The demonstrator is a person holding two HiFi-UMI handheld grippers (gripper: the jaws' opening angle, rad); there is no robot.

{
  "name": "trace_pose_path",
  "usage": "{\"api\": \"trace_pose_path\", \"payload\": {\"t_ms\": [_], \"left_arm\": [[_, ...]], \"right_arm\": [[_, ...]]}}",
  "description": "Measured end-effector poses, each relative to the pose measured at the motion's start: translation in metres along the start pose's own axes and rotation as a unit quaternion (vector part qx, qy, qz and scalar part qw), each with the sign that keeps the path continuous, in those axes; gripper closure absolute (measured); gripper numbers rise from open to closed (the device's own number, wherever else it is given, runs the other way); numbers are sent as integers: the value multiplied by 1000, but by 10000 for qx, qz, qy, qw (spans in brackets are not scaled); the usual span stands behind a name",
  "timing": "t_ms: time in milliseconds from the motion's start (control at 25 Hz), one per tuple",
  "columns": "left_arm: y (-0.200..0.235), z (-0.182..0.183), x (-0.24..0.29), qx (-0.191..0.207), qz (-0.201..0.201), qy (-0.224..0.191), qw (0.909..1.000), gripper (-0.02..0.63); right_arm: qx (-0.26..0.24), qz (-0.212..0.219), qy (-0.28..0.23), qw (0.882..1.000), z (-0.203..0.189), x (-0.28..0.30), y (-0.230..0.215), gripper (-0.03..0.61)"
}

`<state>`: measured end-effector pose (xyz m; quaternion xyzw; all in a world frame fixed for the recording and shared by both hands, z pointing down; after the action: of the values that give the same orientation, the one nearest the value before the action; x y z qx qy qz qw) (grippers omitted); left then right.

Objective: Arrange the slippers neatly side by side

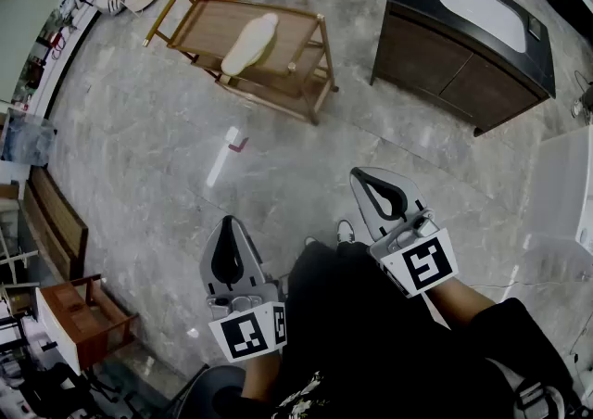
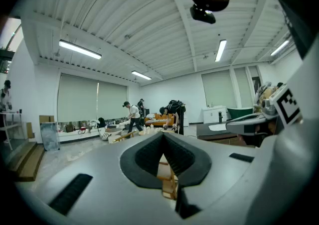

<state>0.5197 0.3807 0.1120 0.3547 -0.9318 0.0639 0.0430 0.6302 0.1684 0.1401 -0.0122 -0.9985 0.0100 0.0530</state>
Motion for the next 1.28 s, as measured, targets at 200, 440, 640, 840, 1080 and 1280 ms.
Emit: {"api": "trace_pose_path", "payload": {"t_ms": [200,440,640,840,1080,1280], "left_arm": [[-3,2,3,1,-39,-16,10000,612],[-7,4,5,70,-21,-13,10000,612],[-9,1,4,96,14,33,9999,612],[-6,0,8,70,24,58,10000,612],[5,-12,15,-68,77,113,9999,612],[18,-18,30,-129,130,179,9997,612]], "right_arm": [[97,20,59,9999,2,0,2,588],[127,83,99,9998,0,0,1,588],[159,61,-16,9999,-2,3,1,588],[153,199,-39,9997,-7,10,4,588],[200,234,80,9995,-11,23,6,588],[148,237,195,9994,-11,38,4,588]]}}
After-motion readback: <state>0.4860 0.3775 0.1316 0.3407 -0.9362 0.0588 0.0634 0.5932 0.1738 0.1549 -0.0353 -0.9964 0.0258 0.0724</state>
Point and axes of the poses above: the fingertips, and each gripper's own axes: x forward along the fingers, y to its left, z out of its top, the point moved 7 cm from there along -x, backward along the fingers, and after that the axes turned 5 degrees about z, right-handed, at the moved point
